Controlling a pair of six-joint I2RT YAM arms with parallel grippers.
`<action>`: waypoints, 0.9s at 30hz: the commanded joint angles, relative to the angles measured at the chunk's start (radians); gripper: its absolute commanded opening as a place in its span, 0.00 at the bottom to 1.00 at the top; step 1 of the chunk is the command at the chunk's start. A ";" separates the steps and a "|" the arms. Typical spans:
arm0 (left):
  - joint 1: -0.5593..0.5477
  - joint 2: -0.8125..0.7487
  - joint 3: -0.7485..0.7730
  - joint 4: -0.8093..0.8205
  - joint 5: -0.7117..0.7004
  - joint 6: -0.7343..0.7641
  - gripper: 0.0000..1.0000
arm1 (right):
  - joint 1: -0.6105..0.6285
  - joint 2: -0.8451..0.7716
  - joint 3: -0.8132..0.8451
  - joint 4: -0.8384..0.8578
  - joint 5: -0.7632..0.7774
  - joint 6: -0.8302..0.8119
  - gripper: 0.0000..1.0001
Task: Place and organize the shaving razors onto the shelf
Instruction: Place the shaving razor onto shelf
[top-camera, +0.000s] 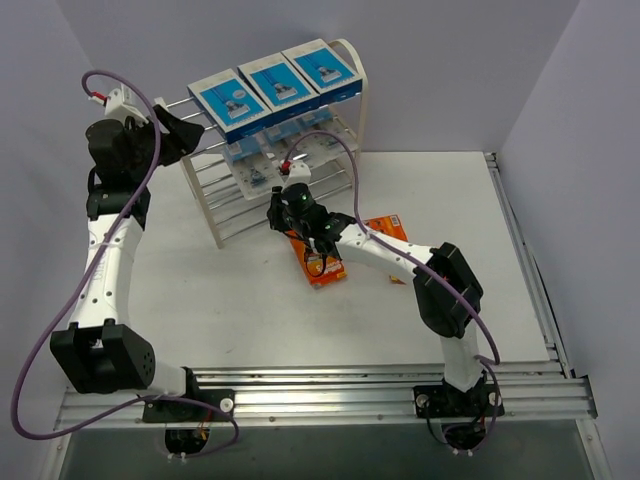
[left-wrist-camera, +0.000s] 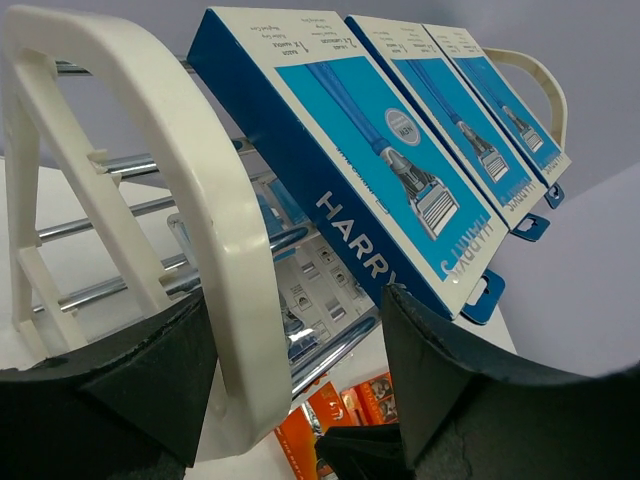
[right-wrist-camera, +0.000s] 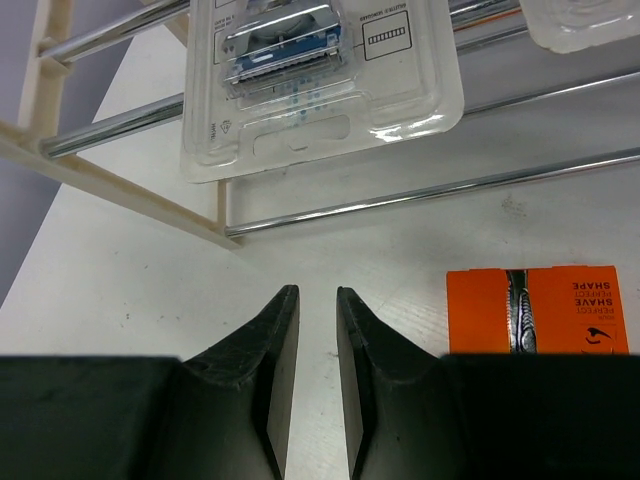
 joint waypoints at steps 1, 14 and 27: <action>-0.002 -0.049 -0.017 0.092 0.037 -0.020 0.72 | -0.002 0.041 0.077 -0.026 0.014 -0.024 0.18; -0.027 -0.111 -0.046 0.092 0.034 -0.016 0.72 | -0.034 0.150 0.233 -0.035 0.025 -0.015 0.18; -0.067 -0.108 -0.040 0.065 0.021 0.010 0.72 | -0.074 0.217 0.319 -0.033 0.005 0.008 0.17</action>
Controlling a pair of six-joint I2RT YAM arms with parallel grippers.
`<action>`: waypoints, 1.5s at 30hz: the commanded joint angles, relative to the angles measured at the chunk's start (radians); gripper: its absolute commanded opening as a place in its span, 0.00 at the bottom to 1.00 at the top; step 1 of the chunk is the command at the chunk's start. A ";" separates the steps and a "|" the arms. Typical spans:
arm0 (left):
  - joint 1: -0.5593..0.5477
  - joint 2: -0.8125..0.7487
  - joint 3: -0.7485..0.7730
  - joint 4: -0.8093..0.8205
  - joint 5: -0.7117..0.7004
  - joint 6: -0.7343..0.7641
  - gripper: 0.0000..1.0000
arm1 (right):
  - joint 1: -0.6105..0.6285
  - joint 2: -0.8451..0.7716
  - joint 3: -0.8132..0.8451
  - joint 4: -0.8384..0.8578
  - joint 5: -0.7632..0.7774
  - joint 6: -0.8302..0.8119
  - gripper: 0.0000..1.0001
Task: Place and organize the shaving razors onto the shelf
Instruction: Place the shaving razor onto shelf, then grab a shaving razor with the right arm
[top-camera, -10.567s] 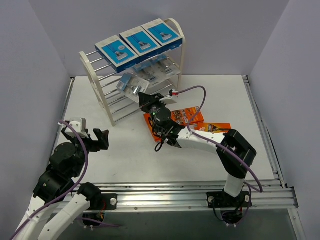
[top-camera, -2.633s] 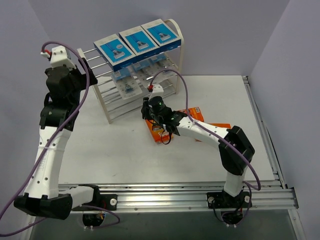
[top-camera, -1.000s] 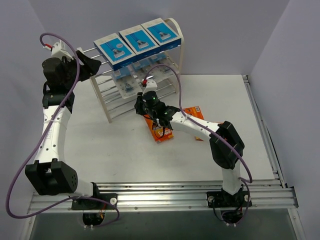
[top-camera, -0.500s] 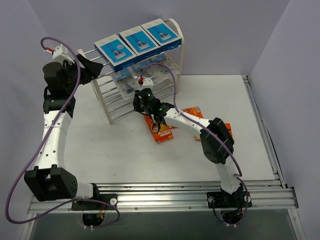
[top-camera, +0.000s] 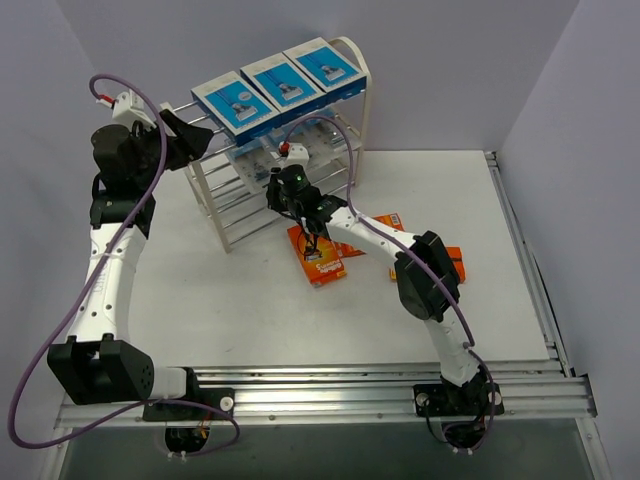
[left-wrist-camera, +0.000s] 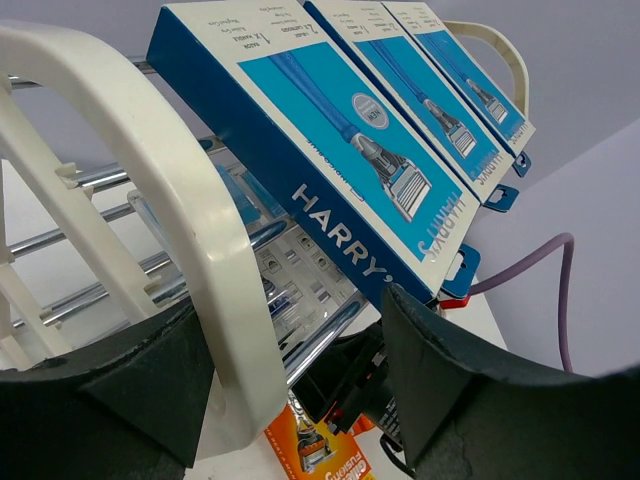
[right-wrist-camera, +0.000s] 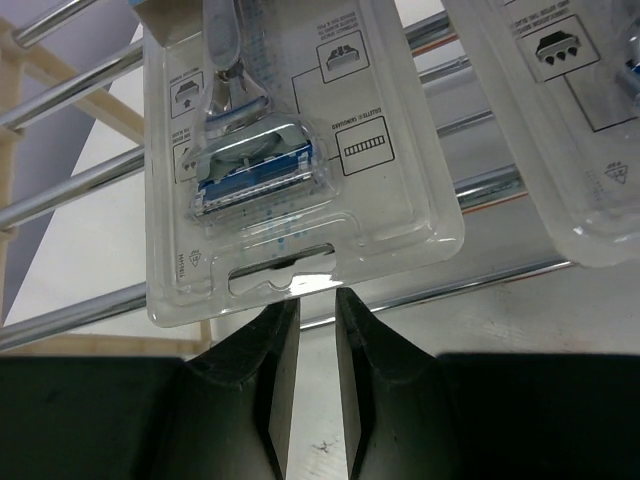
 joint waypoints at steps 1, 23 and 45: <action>-0.022 -0.037 0.017 0.057 0.014 0.016 0.72 | -0.019 0.015 0.049 0.014 -0.002 0.008 0.17; -0.022 -0.063 0.063 -0.035 -0.040 0.106 0.90 | -0.030 -0.137 -0.166 0.119 0.013 0.008 0.25; -0.022 -0.305 -0.135 -0.138 -0.227 0.167 0.95 | -0.210 -0.626 -0.707 0.076 0.000 -0.018 0.29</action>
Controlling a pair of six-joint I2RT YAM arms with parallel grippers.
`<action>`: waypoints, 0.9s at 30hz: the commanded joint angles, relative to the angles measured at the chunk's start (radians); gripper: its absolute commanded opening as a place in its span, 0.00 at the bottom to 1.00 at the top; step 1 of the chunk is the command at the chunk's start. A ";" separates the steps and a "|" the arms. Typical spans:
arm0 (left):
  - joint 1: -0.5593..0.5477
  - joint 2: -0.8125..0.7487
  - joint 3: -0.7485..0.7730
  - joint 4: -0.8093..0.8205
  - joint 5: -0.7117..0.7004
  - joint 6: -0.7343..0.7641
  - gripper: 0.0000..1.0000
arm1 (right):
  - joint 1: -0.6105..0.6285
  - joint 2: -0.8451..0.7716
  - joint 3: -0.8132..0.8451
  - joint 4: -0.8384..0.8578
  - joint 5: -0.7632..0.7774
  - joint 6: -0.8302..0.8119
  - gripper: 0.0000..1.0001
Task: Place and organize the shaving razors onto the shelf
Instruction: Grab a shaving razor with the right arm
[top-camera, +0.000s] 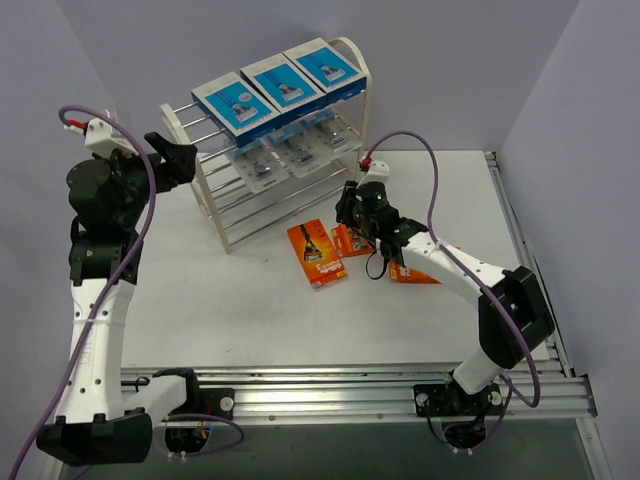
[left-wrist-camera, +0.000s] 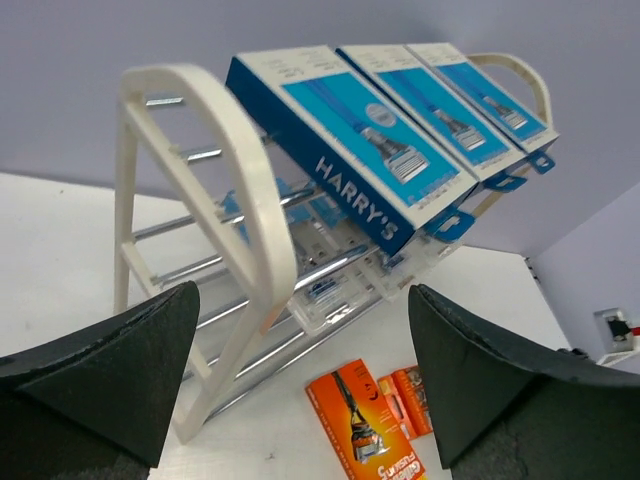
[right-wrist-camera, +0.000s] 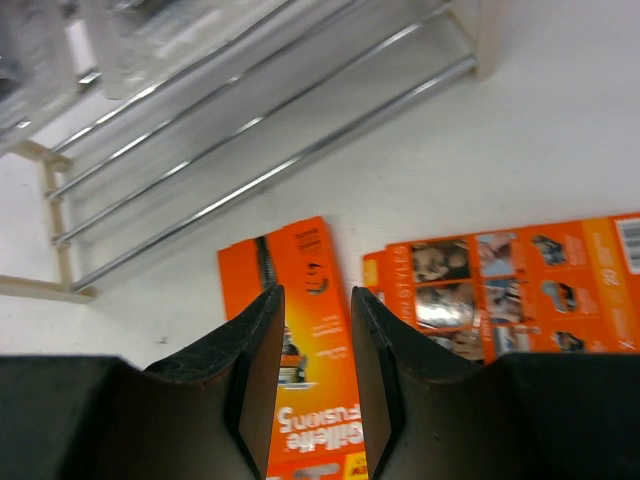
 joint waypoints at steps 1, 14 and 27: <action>-0.003 -0.033 -0.103 -0.011 -0.056 0.014 0.94 | -0.056 -0.067 -0.052 -0.007 -0.030 -0.003 0.29; -0.104 -0.131 -0.335 -0.031 -0.253 0.106 0.94 | -0.119 0.048 0.041 -0.060 -0.084 -0.074 0.29; -0.124 -0.142 -0.332 -0.037 -0.264 0.121 0.94 | -0.073 0.016 -0.169 -0.005 -0.214 -0.052 0.38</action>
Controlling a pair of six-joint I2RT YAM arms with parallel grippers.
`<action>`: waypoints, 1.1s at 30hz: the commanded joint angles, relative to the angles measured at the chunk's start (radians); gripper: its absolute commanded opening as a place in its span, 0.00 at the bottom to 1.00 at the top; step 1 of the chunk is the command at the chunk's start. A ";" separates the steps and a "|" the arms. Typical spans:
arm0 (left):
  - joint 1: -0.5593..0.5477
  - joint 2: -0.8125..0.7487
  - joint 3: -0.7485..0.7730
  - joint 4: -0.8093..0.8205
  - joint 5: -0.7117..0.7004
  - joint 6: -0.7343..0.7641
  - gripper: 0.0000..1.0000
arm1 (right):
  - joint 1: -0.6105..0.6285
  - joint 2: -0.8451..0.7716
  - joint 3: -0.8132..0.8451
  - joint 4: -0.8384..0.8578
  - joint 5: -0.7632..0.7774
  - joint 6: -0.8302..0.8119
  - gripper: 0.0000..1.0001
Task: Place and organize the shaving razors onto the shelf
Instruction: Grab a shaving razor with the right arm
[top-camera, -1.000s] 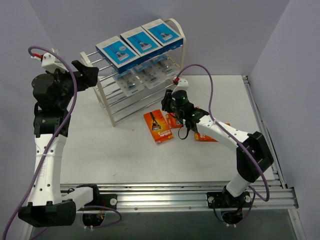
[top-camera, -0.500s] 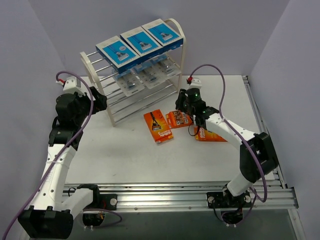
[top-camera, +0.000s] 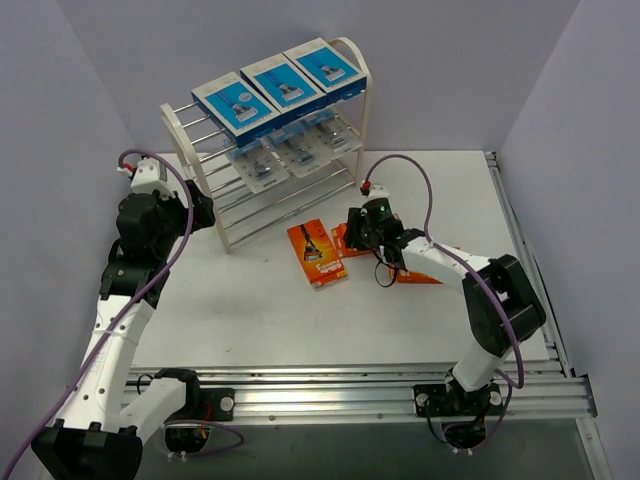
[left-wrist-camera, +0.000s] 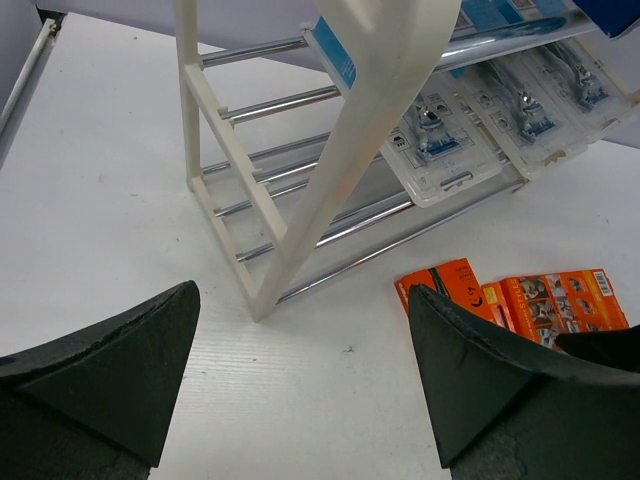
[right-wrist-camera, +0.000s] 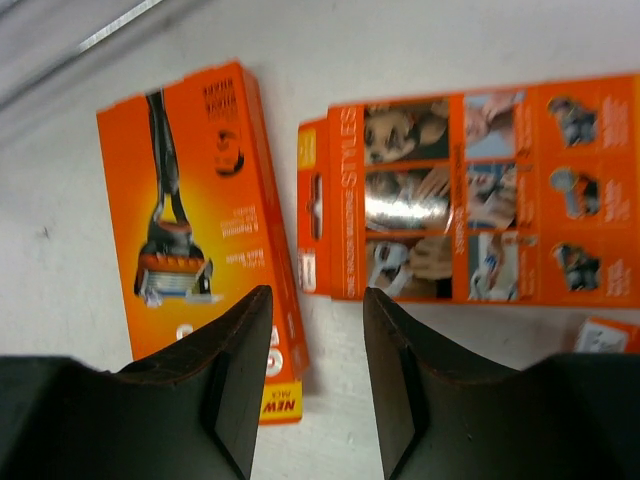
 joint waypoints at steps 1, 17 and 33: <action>0.011 -0.026 0.008 0.022 -0.001 0.010 0.94 | 0.027 -0.063 -0.082 0.032 -0.042 0.019 0.38; 0.039 -0.052 -0.015 0.062 0.054 0.001 0.94 | 0.088 -0.343 -0.380 0.186 -0.187 0.113 0.40; 0.042 -0.056 -0.024 0.071 0.078 -0.011 0.94 | 0.189 -0.301 -0.635 0.560 -0.008 0.671 0.40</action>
